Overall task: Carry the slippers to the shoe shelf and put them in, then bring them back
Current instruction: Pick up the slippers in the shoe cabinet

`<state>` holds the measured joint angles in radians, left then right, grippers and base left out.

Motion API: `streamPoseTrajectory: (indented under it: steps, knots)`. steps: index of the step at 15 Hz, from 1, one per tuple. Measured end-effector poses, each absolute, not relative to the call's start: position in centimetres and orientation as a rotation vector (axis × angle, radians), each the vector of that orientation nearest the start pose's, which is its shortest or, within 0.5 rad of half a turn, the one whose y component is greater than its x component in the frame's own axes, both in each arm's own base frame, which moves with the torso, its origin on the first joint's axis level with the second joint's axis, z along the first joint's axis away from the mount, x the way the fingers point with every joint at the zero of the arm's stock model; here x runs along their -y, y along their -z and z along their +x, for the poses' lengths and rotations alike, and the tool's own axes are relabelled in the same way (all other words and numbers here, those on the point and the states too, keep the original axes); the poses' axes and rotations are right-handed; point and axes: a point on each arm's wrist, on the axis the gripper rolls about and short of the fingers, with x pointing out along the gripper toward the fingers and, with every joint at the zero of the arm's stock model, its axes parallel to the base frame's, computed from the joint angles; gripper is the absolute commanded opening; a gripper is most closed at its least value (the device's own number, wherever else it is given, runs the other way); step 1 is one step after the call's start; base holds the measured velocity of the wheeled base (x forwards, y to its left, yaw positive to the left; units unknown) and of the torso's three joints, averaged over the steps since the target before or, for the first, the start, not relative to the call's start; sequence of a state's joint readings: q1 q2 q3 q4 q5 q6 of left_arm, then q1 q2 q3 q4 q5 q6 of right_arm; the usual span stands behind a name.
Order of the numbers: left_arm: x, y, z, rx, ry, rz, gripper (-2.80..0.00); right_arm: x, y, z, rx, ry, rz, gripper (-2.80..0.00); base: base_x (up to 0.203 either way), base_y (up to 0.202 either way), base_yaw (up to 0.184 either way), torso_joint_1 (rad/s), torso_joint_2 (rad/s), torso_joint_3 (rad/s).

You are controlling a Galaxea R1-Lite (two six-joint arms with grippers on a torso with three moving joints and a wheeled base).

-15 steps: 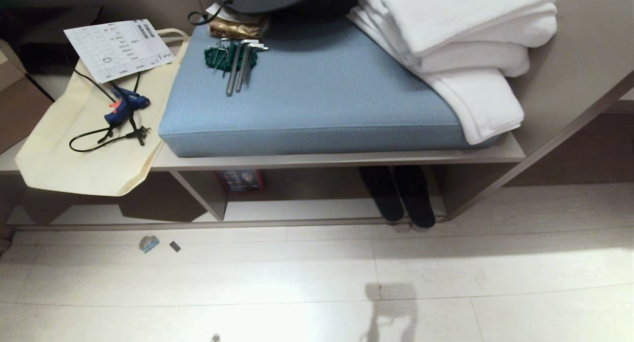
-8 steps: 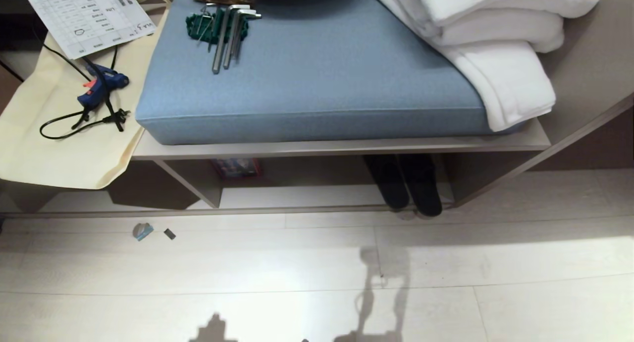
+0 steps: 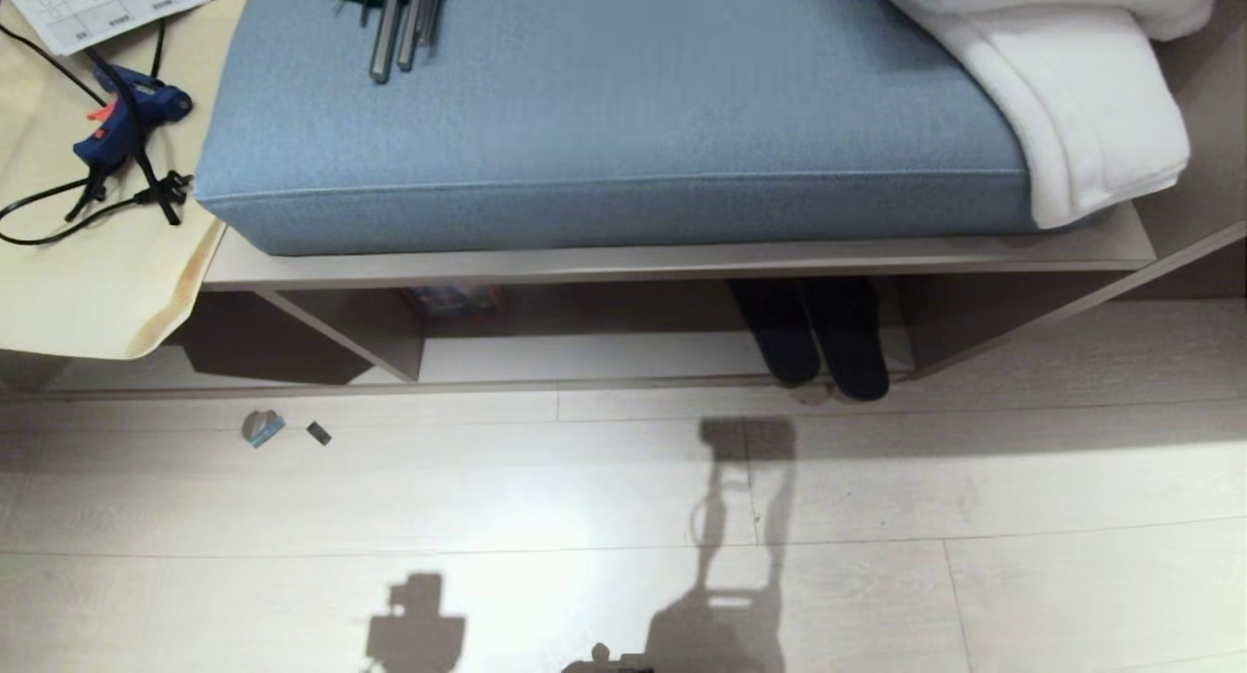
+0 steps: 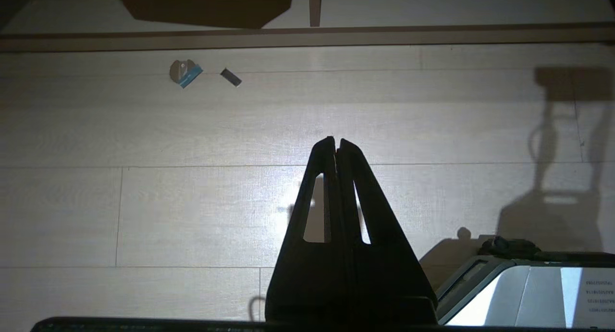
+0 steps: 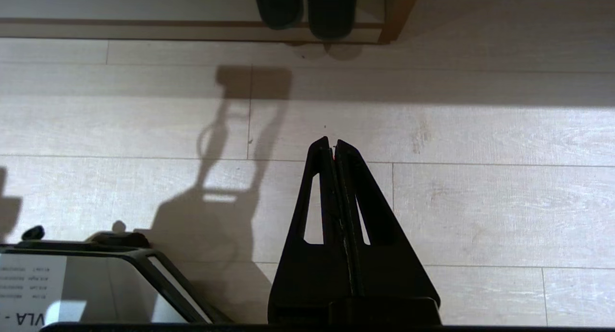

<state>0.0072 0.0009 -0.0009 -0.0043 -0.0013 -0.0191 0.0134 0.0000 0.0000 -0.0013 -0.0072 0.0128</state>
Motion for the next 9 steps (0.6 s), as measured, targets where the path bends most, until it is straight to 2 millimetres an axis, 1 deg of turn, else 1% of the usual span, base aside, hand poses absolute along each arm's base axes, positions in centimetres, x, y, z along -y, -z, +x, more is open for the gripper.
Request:
streamPoseTrajectory:
  steps: [9]
  knots:
    - [0.02,-7.63,-2.28,0.005,-0.005,-0.019,-2.8,0.05,-7.58,-2.28,0.002,-0.006,0.005,-2.8,0.0,0.0,0.0,0.002,0.0,-0.199]
